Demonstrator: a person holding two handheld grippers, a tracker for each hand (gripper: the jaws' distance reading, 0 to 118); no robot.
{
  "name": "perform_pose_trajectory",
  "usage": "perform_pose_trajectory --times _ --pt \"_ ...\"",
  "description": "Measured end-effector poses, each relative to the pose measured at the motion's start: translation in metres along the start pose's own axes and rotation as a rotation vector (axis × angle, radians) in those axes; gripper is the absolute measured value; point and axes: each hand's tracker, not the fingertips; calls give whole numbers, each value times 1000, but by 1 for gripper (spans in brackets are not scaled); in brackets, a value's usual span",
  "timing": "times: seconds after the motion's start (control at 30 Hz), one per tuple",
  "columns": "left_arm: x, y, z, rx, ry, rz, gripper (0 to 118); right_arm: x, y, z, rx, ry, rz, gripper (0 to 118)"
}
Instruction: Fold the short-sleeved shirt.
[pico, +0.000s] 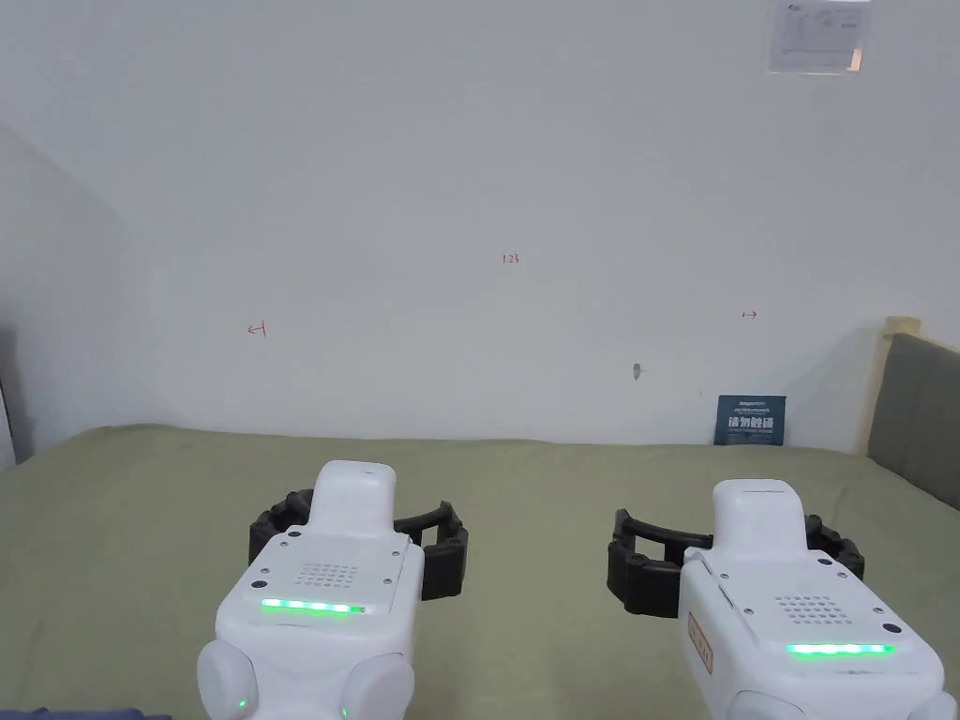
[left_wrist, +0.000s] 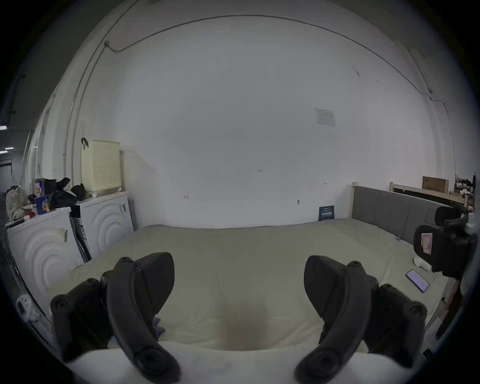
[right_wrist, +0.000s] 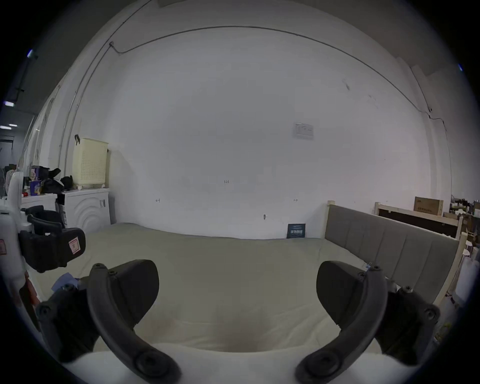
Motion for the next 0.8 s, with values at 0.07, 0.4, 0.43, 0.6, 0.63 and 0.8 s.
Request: perform_pose_trajectory --times 0.07,0.4,0.43,0.6,0.63,0.8 --pt "2 1 3 6 0 -8 107 1 0 2 -1 5 0 118" --pt "-5 -1 4 -18 -4 15 107 5 -2 -4 -66 148 15 118" --pt "-5 -1 4 -21 -6 22 107 6 -1 -5 -83 149 2 118" --pt "-6 1 8 -25 -24 30 107 -2 -1 -7 -66 32 78 118" --pt "-6 1 7 -24 -26 29 107 0 -1 -7 -69 56 64 118" --pt "-4 7 13 -42 -59 27 107 6 4 -8 -132 144 18 118"
